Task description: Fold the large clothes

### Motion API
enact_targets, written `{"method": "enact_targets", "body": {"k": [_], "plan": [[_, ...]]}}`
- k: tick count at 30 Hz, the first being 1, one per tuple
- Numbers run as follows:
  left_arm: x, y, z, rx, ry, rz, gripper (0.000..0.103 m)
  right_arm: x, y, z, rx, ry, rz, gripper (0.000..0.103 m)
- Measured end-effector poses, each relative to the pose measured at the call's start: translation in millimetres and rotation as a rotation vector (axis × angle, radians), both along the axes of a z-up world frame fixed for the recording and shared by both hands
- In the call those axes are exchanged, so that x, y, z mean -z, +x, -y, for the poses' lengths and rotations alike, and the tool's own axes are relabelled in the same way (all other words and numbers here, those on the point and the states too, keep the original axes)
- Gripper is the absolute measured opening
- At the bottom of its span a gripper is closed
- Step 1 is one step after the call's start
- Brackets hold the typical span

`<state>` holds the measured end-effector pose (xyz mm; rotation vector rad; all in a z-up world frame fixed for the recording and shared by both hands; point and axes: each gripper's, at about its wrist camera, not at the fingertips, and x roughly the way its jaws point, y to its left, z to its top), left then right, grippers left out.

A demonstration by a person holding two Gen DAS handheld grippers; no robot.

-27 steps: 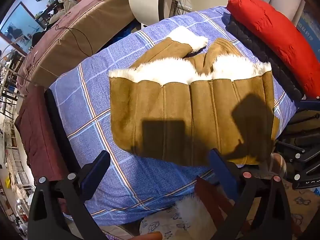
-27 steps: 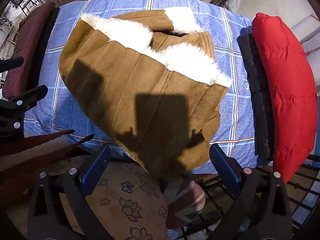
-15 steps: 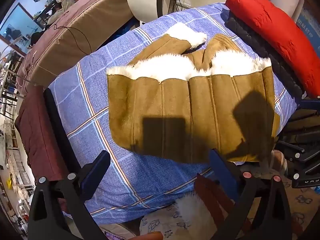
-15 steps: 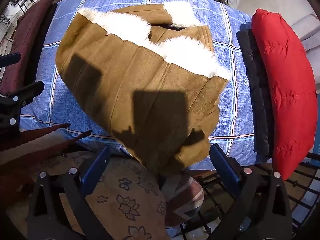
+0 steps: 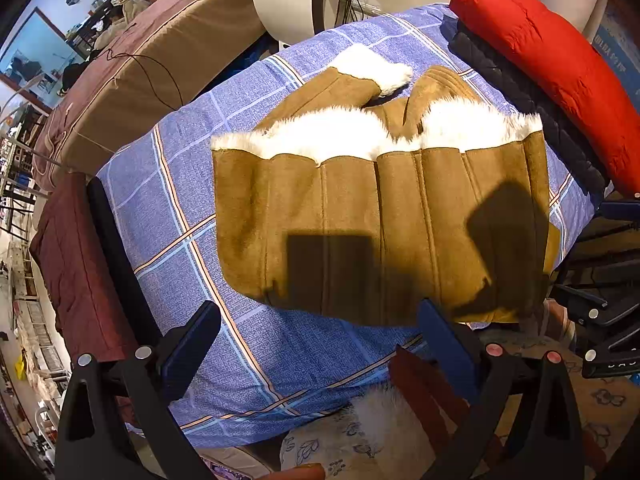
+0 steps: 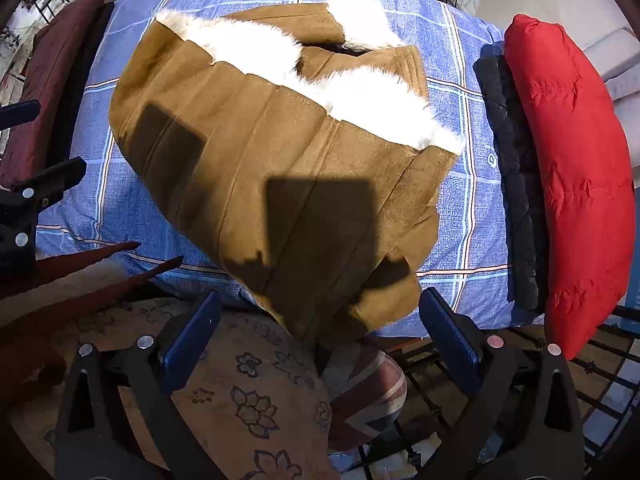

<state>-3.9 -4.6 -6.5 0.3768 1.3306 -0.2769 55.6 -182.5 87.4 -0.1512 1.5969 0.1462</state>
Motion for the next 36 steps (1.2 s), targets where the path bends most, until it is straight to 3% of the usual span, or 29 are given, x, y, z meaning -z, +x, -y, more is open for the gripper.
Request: {"method": "enact_targets", "body": {"k": [36], "plan": [[8.0,1.7,0.1,0.002,-0.006,-0.059,0.097,2.9,0.9,-1.6,-0.004,0.0,-0.019,0.097]]}}
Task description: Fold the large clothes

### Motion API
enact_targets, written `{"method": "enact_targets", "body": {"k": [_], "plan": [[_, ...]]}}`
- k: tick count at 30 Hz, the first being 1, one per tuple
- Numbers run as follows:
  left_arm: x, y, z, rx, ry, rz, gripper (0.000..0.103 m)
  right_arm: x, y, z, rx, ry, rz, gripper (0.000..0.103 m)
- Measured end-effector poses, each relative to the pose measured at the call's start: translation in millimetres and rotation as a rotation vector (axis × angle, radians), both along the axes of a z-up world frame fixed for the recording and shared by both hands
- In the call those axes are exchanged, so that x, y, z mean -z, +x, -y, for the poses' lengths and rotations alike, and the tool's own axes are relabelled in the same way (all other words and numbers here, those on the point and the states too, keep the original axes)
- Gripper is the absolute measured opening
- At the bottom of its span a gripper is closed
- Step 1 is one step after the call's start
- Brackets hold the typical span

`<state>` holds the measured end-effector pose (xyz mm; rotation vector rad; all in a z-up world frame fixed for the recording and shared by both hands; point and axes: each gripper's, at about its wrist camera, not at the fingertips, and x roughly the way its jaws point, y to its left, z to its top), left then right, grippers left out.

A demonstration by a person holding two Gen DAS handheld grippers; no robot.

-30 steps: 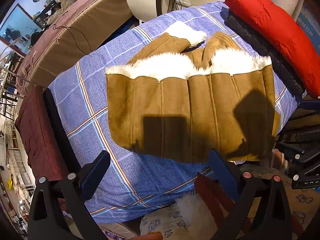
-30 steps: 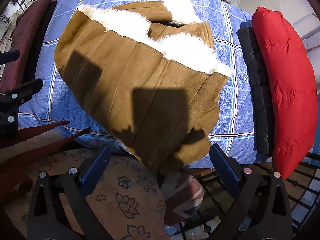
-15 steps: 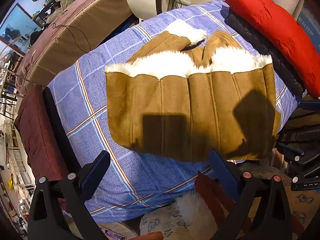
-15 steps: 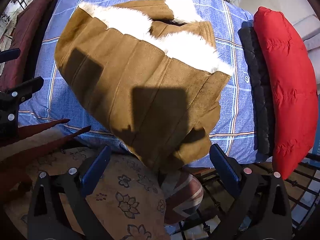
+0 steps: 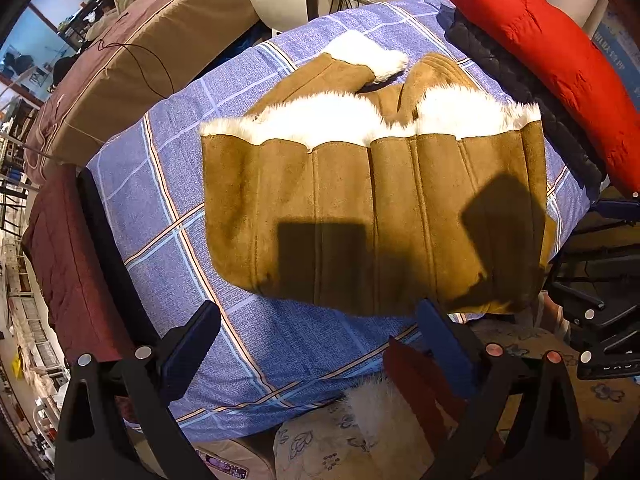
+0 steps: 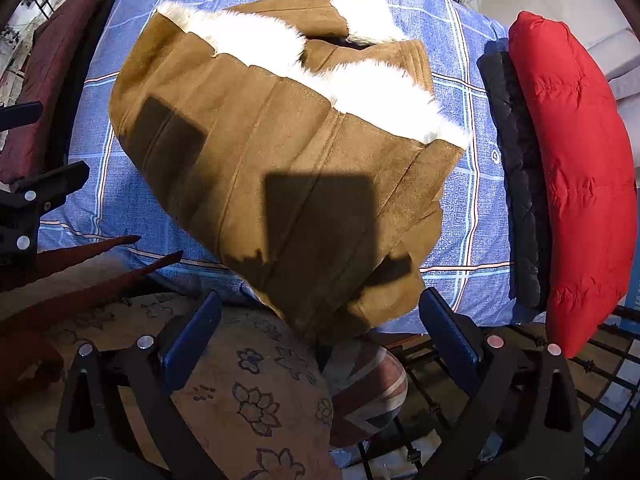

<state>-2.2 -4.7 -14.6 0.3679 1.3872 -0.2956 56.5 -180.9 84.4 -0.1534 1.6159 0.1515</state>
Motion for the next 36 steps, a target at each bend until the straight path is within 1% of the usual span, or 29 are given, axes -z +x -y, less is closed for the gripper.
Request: {"method": "enact_targets", "body": {"k": [27,33,36], "plan": [[1.0,2.8,-0.2,-0.002,0.001,-0.008,0.097,2.7,-2.4,0.9,0.003,0.002,-0.007,0.097],[3.2,3.9,1.2,0.002,-0.004,-0.019,0.097,4.7,-0.1,3.8,0.014,0.007,-0.015,0.097],[6.0,4.9,1.5,0.001,-0.009,-0.035,0.097,5.1,1.2,7.9,0.036,0.027,-0.018,0.097]]}}
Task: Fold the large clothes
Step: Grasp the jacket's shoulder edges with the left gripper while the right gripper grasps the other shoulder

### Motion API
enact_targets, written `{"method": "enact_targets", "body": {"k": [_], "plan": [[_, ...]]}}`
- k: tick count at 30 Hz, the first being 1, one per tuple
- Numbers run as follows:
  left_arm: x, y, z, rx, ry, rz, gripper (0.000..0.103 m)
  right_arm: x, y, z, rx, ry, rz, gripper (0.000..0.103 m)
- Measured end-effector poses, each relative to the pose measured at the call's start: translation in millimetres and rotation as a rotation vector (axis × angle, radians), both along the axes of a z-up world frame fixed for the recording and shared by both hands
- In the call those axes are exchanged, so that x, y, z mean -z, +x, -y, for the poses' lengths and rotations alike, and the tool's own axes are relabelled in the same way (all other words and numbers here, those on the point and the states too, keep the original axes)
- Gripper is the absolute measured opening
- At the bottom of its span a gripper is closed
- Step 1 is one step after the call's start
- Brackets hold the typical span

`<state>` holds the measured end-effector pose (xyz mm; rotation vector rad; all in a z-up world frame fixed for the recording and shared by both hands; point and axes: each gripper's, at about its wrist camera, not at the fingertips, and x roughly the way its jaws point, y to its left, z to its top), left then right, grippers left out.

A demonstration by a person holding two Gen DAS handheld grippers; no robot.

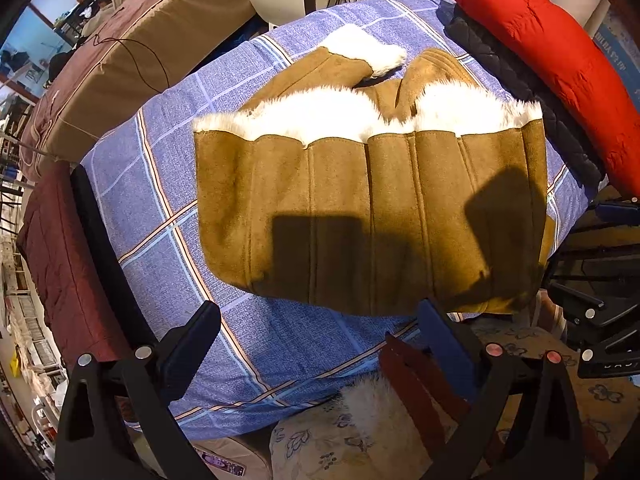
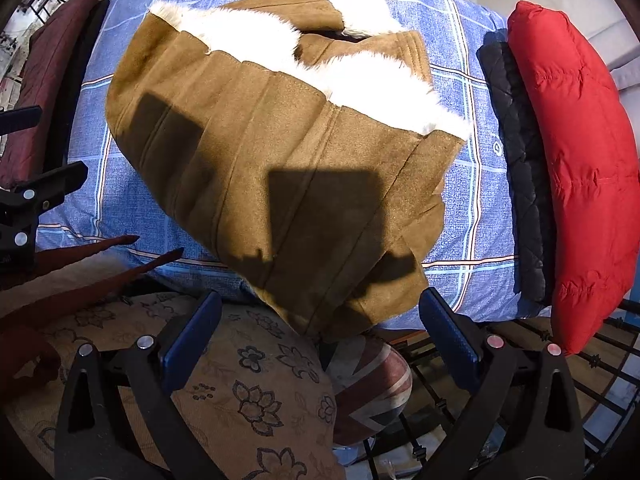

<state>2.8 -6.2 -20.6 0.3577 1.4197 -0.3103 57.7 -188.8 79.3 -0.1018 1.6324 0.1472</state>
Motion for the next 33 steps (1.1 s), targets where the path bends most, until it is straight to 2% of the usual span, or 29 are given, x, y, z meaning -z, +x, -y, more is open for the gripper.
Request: {"method": "enact_targets", "body": {"k": [4,6,11,15,17,19,20,23,27,29,33], "plan": [[5.9,4.0,-2.9,-0.017,-0.033,-0.041,0.096,-2.8,5.1,11.6,0.072,0.101,0.016,0.097],[7.2,8.3,-6.8,-0.039,-0.057,-0.049,0.091,-4.2,9.8,23.0,0.145,0.16,0.036,0.097],[8.7,30.9,-19.6,-0.093,-0.101,-0.031,0.091,-7.2,23.9,69.9,0.362,0.249,0.123,0.097],[4.6,71.7,-33.9,-0.129,-0.107,0.017,0.092,3.4,34.4,120.5,0.56,0.311,0.147,0.097],[1.3,98.0,-37.5,-0.135,-0.112,0.049,0.092,11.3,38.2,148.6,0.699,0.376,0.147,0.097],[1.1,126.1,-36.7,-0.142,-0.121,0.066,0.094,19.6,49.0,169.2,0.784,0.462,0.142,0.097],[2.3,140.9,-34.5,-0.14,-0.133,0.07,0.097,22.9,56.0,173.6,0.8,0.483,0.15,0.097],[17.2,185.0,-14.9,-0.082,-0.161,0.07,0.097,29.3,85.9,172.7,0.772,0.473,0.172,0.097],[61.5,241.5,11.9,0.011,-0.036,0.048,0.097,47.1,133.0,165.8,0.731,0.492,0.181,0.097],[87.2,268.3,17.5,0.02,0.019,0.006,0.097,60.2,155.8,158.2,0.703,0.515,0.168,0.097],[134.5,302.6,23.6,0.034,-0.011,-0.145,0.097,93.7,194.3,138.4,0.631,0.465,0.143,0.097]]}}
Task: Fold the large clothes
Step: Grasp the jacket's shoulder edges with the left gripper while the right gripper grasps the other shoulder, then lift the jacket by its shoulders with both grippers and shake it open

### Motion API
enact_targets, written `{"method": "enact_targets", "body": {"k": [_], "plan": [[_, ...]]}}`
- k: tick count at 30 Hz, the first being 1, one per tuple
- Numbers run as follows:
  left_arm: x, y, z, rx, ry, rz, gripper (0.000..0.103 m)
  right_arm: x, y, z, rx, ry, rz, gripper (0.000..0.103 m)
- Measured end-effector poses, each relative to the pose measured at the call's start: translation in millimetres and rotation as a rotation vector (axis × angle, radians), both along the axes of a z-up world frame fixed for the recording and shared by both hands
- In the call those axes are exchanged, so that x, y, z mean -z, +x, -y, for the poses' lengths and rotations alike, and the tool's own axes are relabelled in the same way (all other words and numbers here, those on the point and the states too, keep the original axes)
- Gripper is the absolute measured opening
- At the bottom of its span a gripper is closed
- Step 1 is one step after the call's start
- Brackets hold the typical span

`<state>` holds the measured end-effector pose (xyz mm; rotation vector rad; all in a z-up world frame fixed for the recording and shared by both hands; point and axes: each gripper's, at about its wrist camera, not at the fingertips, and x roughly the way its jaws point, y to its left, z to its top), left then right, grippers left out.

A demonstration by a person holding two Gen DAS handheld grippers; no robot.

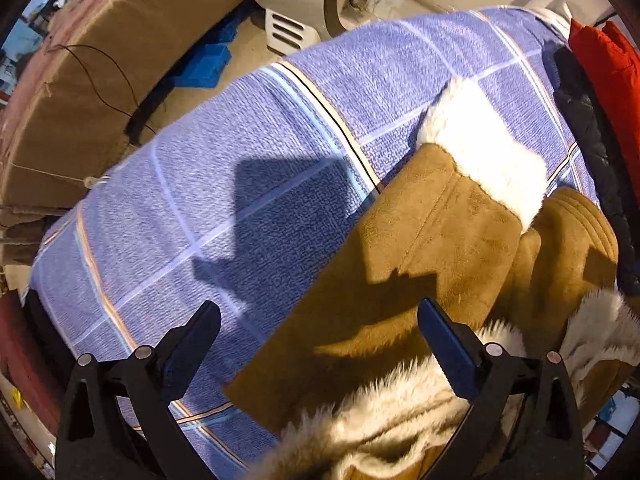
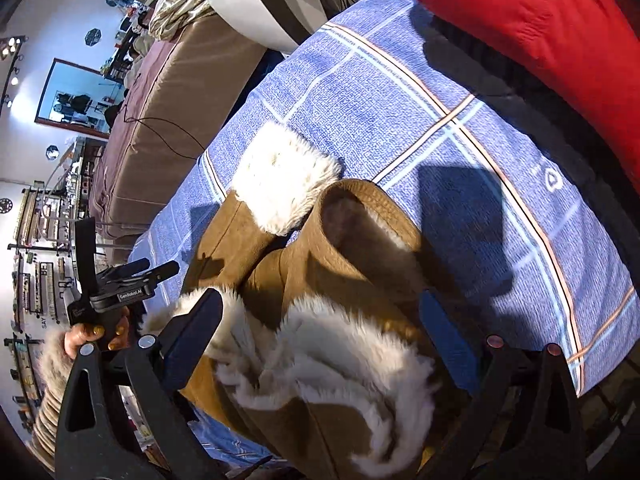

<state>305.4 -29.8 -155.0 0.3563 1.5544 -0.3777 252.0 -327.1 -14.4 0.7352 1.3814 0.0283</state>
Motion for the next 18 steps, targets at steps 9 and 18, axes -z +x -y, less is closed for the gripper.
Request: {"method": "enact_targets", "body": {"k": [9,18], "plan": [[45.8,-2.5,14.7,0.127,-0.058,-0.069,0.065,76.6,18.7,-17.2,-0.055,0.014,-0.138,0.039],[-5.2,-46.5,8.7,0.141,-0.191,0.001,0.016,4.6,8.5,-27.4,-0.081,0.067,0.026,0.008]]}}
